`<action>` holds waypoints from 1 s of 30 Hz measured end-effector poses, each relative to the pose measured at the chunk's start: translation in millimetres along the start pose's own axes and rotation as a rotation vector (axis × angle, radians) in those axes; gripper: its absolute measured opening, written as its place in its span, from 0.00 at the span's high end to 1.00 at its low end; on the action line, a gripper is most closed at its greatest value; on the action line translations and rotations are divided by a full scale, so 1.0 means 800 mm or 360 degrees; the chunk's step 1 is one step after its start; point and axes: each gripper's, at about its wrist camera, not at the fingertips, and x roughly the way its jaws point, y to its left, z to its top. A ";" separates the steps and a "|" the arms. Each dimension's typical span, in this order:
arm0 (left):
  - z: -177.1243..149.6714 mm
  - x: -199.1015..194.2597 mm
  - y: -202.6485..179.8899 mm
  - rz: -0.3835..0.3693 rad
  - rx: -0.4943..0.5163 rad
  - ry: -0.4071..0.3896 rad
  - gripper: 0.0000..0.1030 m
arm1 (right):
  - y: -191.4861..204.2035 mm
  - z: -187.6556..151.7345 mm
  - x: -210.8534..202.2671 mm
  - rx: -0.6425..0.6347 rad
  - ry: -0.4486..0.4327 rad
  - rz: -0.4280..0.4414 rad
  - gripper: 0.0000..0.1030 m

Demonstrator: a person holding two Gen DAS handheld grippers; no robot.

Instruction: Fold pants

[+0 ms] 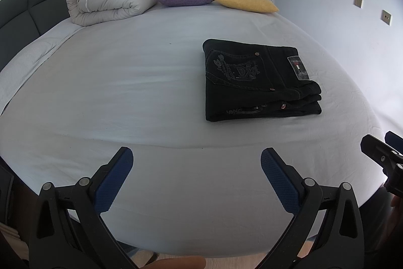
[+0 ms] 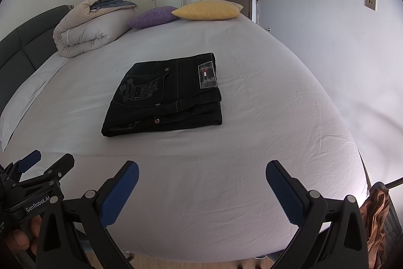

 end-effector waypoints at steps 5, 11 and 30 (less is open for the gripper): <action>0.000 0.000 0.000 -0.0003 0.0000 0.0001 0.00 | 0.000 0.000 0.000 0.0001 0.0000 0.0001 0.00; 0.000 0.000 0.000 -0.0001 -0.0001 0.0001 0.00 | 0.001 0.000 -0.001 0.0001 0.0000 0.0000 0.00; 0.000 0.000 -0.001 -0.0004 -0.0001 0.0003 0.00 | 0.004 -0.002 -0.002 -0.0005 0.0003 0.0001 0.00</action>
